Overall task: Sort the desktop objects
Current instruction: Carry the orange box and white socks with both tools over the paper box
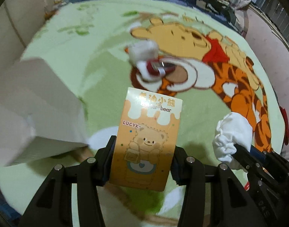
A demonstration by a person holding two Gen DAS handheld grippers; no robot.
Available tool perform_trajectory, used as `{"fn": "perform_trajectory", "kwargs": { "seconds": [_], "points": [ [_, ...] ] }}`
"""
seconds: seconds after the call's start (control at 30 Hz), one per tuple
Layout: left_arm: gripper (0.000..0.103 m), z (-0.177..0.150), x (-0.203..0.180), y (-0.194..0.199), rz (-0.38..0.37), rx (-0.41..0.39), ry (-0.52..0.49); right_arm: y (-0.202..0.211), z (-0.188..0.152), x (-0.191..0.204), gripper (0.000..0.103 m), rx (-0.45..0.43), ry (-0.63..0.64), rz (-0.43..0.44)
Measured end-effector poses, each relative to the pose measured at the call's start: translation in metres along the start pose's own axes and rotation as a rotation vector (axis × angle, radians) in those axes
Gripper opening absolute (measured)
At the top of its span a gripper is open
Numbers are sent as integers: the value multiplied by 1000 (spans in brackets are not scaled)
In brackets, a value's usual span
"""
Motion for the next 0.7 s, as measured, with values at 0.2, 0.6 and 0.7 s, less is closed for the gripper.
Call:
{"fn": "perform_trajectory", "kwargs": {
  "seconds": [0.2,0.6,0.7],
  "points": [
    [50,6,43,81,82,-79,36,46,27,46,17,-69,21,59],
    [50,5,175,167,220,-167,244,76,72,196,17,-134,227,211],
    [50,4,196,174,243,-180,275,72,71,223,17,-124,262,233]
  ]
}}
Point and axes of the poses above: each gripper's, at about its wrist camera, not at the fingertips, and y roughly against the way its jaws point, x to its left, z to its top, the point moved 5 cm from there along -y, roughly the way its jaws point, and after that the axes turned 1 degree about x, right-handed, at the moved point
